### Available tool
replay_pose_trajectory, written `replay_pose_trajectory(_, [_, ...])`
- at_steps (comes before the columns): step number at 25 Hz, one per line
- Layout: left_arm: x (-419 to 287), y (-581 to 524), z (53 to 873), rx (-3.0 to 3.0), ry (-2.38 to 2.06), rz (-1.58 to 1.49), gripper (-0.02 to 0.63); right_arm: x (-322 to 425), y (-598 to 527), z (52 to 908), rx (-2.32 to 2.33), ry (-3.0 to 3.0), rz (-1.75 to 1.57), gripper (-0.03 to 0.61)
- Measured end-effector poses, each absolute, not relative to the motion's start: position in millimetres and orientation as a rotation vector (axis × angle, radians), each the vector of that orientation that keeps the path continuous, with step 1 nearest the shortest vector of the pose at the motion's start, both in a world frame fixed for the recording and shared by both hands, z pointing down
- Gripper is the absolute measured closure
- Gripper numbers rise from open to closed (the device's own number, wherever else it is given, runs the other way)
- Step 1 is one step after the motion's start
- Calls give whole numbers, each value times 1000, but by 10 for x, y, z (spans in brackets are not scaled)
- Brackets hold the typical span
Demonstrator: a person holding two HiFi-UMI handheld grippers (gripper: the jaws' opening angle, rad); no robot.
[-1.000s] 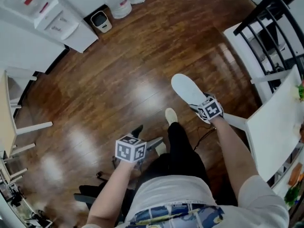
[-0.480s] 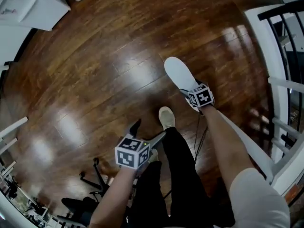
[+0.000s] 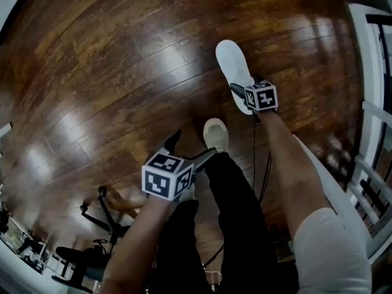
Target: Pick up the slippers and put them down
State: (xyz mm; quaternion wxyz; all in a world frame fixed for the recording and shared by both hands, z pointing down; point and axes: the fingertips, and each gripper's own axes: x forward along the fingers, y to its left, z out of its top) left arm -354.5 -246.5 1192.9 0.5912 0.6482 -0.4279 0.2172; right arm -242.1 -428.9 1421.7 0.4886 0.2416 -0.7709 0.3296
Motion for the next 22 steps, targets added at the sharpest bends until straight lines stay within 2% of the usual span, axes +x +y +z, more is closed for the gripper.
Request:
replay_pose_trajectory(3, [-3593,-2466,11732,1505,-1014,501,135,-2410,-4159,13902,552,-1863,795,66])
replay_pose_trajectory(7, [-3632,-2579,10953,1542,-1010,503,135,-2424,-4035,12947,535,-1883,782,67])
replay_pose_trajectory(16, [-3685,-2447,8631,1797,-971,651,135,-2193,-3515,9922,677,-2003,704,71])
replay_pose_trajectory(22, [-3797,-1441,6902,1840,-986,663,135,-2019,-2260,7530,736,-2034,734,72])
